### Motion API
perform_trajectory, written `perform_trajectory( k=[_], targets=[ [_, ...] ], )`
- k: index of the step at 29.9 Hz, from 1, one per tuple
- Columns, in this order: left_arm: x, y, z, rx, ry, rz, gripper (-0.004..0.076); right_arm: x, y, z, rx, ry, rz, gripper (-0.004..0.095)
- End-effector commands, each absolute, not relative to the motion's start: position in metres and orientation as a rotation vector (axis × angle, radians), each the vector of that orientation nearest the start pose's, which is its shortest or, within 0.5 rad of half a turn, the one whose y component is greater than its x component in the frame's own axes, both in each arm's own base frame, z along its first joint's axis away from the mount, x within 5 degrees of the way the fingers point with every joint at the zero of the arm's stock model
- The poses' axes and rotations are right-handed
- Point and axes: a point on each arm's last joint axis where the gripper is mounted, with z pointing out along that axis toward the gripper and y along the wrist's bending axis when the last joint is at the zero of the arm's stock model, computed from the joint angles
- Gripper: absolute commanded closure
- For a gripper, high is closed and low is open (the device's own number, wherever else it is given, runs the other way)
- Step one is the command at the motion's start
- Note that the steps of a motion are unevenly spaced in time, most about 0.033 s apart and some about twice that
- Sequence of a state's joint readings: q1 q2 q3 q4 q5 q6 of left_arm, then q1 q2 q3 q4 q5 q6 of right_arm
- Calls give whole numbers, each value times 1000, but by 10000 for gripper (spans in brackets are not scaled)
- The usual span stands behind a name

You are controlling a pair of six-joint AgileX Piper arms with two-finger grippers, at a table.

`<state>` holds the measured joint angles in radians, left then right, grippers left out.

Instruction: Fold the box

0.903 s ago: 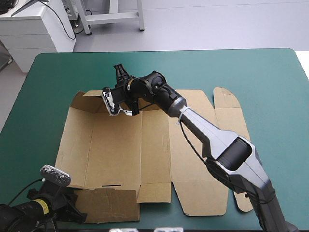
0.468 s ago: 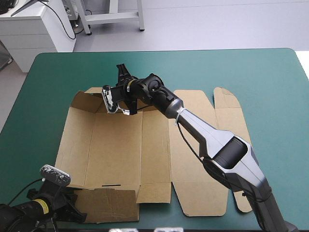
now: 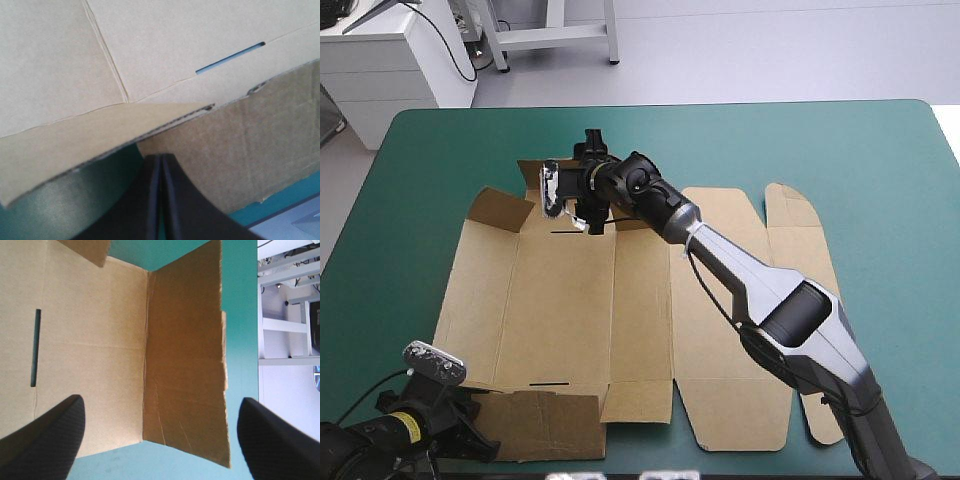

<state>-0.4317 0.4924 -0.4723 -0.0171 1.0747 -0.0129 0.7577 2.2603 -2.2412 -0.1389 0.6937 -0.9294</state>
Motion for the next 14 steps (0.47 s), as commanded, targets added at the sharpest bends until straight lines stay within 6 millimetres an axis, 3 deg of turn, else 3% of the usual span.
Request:
perform_trajectory(
  k=[1, 4, 6, 14],
  targets=[
    [64, -31, 261, 518, 2486, -207, 731, 382, 343, 367, -1530, 1322, -285, 77],
    [64, -31, 261, 518, 2486, -207, 731, 375, 338, 381, -1498, 1340, -266, 107],
    [64, -31, 261, 518, 2486, -207, 731, 370, 332, 391, -1490, 1351, -266, 205],
    [64, -31, 261, 518, 2486, -207, 731, 343, 304, 432, -1464, 1443, -249, 935]
  ],
)
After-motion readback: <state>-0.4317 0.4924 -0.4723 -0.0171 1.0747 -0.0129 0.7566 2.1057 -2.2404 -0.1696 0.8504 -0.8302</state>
